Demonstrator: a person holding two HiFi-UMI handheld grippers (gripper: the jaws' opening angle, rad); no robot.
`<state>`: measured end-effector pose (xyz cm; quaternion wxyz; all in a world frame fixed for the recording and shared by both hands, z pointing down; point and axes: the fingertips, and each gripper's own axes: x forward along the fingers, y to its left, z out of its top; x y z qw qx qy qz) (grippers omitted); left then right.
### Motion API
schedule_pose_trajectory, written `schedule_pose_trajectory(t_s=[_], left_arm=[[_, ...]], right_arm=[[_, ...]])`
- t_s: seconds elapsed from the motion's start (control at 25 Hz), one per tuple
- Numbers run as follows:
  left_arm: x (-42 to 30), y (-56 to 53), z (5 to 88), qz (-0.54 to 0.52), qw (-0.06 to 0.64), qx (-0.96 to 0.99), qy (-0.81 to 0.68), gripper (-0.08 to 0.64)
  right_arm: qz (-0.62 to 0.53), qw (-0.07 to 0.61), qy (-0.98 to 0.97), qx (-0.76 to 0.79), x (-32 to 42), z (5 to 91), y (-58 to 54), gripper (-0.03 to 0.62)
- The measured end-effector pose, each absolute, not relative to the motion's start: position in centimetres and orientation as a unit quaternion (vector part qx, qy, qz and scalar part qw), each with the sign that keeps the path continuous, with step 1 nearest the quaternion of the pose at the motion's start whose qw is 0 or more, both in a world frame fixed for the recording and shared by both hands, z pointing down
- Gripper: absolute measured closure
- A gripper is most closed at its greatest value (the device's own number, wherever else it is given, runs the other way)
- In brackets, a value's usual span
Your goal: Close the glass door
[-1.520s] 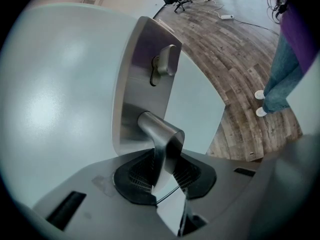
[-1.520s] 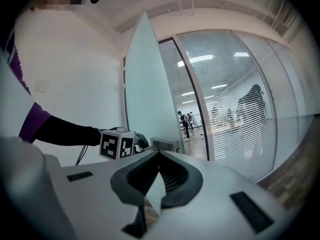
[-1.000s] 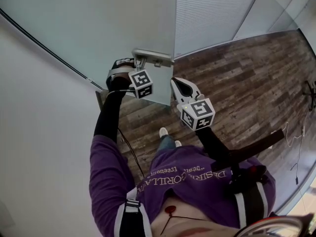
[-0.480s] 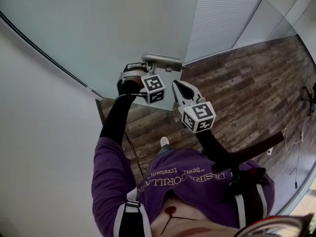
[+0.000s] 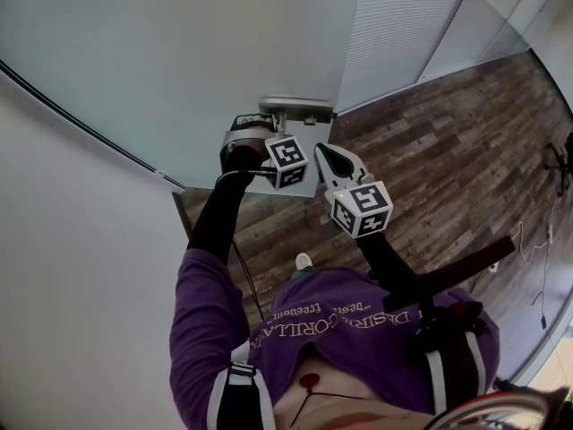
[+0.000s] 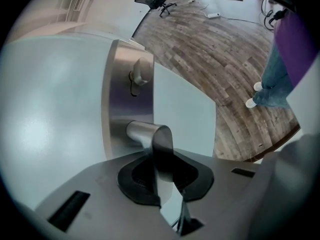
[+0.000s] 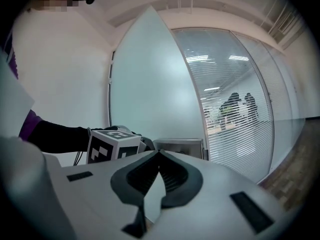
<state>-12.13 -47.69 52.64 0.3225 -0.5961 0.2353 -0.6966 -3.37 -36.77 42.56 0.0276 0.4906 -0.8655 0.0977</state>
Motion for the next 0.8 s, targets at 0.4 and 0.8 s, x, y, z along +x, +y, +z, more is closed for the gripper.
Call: schedule_pose_trajectory(t_s=[0.4,0.8], left_arm=[[-11.1,-48.8,53.6,-0.671,0.305,-0.639,0.22,0.535],[-10.6,-50.4,55.7,-0.667,0.311,-0.637,0.229,0.558]], right_arm=[[0.082,0.029,-0.86,0.503,-3.1,43.2,-38.3,0.603],[0.077,0.026,-0.873,0.482,-1.8,43.8,-40.9,0.603]])
